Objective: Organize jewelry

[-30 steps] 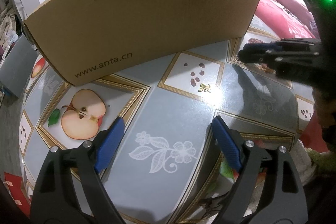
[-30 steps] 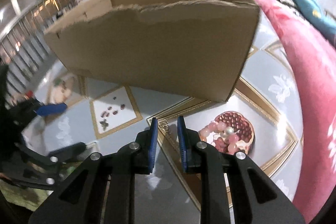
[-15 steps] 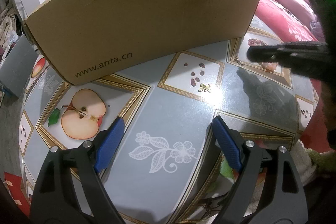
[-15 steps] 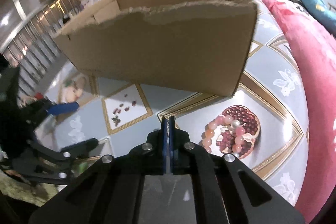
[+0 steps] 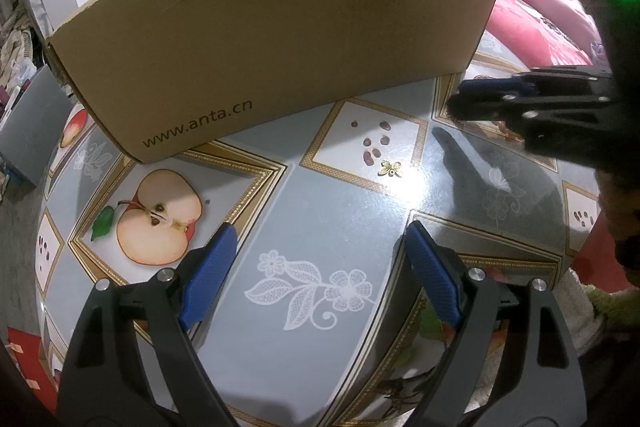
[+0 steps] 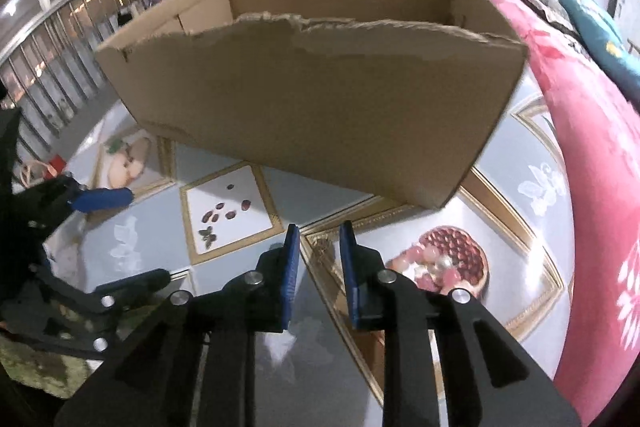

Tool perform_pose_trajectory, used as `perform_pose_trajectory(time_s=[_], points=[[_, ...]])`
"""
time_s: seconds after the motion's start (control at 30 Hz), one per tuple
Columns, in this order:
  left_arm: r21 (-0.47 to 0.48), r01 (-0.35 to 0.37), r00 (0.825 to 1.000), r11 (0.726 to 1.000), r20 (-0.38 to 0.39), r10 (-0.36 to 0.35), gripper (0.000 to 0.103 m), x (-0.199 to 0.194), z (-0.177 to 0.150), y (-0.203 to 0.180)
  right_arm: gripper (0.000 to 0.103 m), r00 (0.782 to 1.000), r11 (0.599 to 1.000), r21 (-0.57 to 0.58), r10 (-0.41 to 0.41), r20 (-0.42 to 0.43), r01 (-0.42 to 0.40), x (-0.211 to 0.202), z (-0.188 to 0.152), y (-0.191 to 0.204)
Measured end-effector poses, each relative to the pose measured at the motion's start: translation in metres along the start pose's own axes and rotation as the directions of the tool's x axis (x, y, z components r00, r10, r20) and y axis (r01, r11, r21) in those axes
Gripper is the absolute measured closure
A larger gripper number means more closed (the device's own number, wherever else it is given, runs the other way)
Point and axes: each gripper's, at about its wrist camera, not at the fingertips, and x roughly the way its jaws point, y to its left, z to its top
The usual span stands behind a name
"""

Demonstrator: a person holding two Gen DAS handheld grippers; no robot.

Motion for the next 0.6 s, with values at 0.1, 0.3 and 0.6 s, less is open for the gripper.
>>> perform_pose_trajectory(time_s=[0.1,0.3,0.6], points=[[0.001,0.002,1.0,1.0,0.003,-0.002,0.021,0.0,0.001,0.0,0.097,1.0,1.0,-0.014,-0.01,-0.003,0.01,0.005,-0.001,0.0],[0.003,0.005,1.0,1.0,0.011,-0.005,0.021,-0.001,-0.001,0.004,0.1,0.996,0.989,0.114,0.093,0.003,-0.093,-0.002,0.0,-0.02],[-0.017,0.043,0.998,0.999,0.044,-0.042,0.025,-0.005,-0.004,0.014,0.1,0.97,0.939,0.247,0.217,0.109,-0.238,-0.04,0.002,-0.046]])
